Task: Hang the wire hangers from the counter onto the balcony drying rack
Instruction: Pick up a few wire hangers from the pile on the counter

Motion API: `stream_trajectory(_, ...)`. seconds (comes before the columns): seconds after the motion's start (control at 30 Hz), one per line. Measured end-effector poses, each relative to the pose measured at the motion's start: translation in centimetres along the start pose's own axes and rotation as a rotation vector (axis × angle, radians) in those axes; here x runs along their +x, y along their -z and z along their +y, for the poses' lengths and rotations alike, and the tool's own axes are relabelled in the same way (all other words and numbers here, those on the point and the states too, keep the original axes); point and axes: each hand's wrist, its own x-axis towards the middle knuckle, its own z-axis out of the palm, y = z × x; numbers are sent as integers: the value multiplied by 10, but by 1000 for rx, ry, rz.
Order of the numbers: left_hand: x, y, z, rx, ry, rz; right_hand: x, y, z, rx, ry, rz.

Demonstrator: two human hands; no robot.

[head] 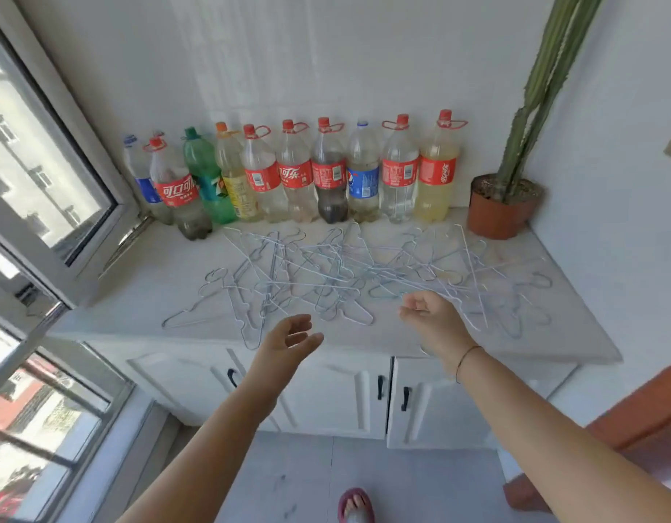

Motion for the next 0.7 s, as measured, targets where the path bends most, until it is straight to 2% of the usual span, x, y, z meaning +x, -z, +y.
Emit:
stream_trajectory(0.3, 170, -21, 12, 29, 21, -98, 149, -3, 13, 35, -178, 100)
stream_trajectory(0.57, 262, -80, 6, 91, 82, -251, 214, 41, 54, 137, -445, 185)
stream_trajectory(0.7, 293, -103, -1, 133, 121, -258, 237, 51, 62, 268, -586, 148)
